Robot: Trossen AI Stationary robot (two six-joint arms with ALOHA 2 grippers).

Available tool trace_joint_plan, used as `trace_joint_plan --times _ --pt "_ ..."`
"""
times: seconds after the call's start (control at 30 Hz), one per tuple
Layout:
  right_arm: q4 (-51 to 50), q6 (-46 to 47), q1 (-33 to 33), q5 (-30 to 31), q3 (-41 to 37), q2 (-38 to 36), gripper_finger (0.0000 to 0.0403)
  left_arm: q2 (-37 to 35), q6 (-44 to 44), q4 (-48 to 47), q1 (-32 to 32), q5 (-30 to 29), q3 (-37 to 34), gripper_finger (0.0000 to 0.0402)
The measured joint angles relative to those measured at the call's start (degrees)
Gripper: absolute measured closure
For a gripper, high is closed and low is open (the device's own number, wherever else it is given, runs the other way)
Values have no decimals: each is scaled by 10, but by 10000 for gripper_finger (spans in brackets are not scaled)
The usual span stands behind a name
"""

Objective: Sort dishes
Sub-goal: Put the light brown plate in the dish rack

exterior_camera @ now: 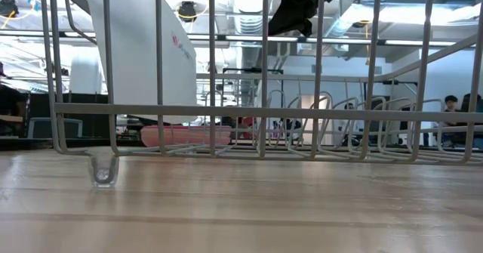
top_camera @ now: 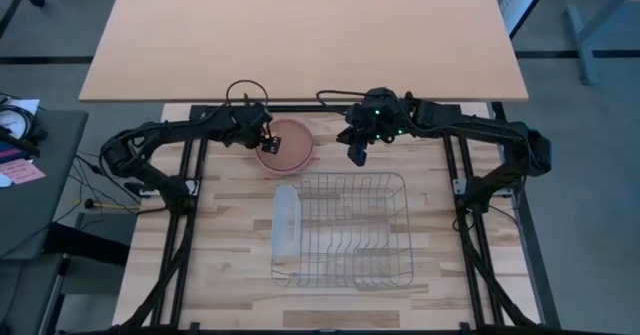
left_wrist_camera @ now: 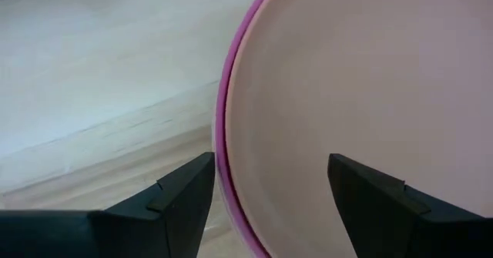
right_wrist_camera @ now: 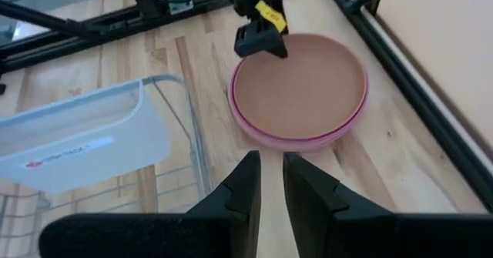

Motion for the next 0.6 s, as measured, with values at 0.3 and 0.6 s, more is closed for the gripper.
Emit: trace_joint_plan --times 0.3,0.6 --pt "-15 14 18 0 0 0 339 0 19 -16 -2 -8 0 155" --pt "-15 16 35 0 0 0 339 0 18 41 -15 -13 0 155"
